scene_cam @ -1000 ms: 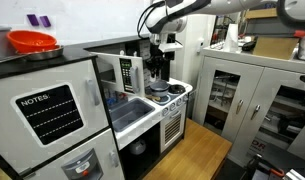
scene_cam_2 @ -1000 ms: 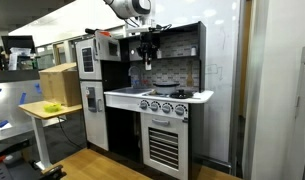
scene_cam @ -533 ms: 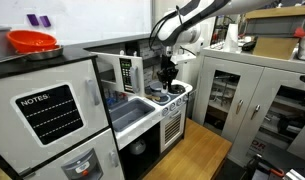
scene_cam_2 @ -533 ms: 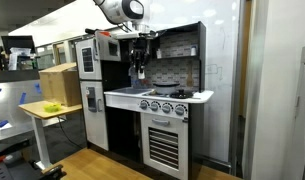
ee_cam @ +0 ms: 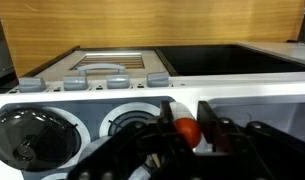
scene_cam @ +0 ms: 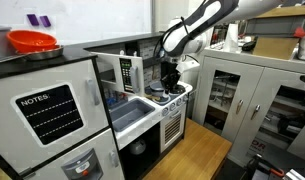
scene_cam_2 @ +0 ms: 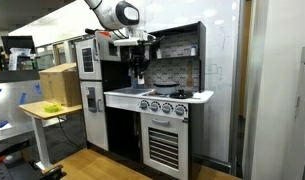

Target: Remove the black lid from the grey pot, place the white and red shaker inside the sink

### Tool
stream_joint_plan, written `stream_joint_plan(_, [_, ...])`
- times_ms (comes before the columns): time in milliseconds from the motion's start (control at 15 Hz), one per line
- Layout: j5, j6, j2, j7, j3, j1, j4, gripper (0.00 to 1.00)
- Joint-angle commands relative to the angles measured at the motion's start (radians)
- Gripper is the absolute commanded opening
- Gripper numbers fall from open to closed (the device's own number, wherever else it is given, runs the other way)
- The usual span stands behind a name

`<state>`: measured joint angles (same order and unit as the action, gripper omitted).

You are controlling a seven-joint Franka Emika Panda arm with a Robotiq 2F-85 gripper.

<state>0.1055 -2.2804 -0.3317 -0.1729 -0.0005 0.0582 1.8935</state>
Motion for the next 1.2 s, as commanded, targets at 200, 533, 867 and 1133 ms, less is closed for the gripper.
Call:
stream_joint_plan(200, [0.05, -0.072, -0.063, -0.222, 0.045, 0.042, -0.065, 0.08])
stream_joint_plan(533, [0.078, -0.016, -0.184, -0.385, 0.101, 0.073, -0.224, 0.08])
stream_joint_plan(867, [0.069, 0.076, -0.311, -0.486, 0.15, 0.087, -0.391, 0.08])
stream_joint_plan(1133, [0.055, 0.192, -0.409, -0.558, 0.177, 0.072, -0.526, 0.08])
